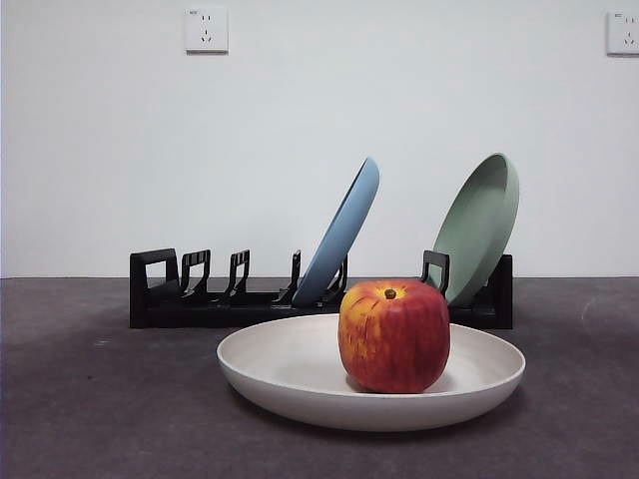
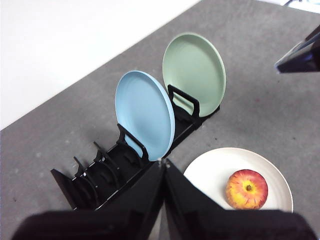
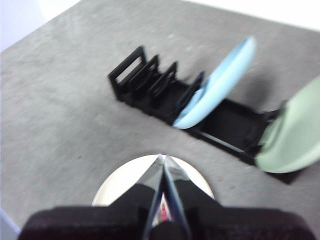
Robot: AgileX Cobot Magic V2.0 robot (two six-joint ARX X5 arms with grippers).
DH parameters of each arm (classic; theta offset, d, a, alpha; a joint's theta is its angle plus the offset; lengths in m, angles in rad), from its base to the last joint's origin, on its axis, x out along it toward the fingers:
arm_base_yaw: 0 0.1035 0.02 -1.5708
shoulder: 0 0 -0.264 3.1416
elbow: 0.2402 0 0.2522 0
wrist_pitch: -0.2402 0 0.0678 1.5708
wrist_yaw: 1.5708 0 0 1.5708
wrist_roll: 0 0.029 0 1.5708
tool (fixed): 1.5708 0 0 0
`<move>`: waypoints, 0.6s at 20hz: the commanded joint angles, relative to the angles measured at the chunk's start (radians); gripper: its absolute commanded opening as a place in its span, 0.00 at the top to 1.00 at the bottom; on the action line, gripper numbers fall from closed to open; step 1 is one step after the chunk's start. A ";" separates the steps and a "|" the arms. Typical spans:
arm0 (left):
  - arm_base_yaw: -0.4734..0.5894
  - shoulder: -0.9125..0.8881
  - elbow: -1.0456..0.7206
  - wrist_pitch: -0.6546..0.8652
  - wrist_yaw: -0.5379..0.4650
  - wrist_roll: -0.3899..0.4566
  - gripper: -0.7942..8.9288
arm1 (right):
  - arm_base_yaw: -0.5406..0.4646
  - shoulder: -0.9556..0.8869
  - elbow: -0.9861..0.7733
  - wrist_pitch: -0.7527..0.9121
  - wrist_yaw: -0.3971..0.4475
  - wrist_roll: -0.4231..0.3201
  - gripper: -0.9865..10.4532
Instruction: Take the yellow plate from the plate rack,put the plate on the table,take the apple from the table,put the apple in the plate
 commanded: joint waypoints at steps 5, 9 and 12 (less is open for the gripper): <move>0.002 -0.138 -0.330 0.218 0.002 -0.071 0.93 | 0.001 -0.147 -0.242 0.085 0.008 0.091 0.93; 0.000 -0.250 -0.594 0.408 0.000 -0.168 0.93 | 0.018 -0.256 -0.488 0.241 0.008 0.195 0.93; -0.001 -0.307 -0.753 0.491 0.000 -0.223 0.93 | 0.045 -0.319 -0.623 0.307 0.014 0.216 0.93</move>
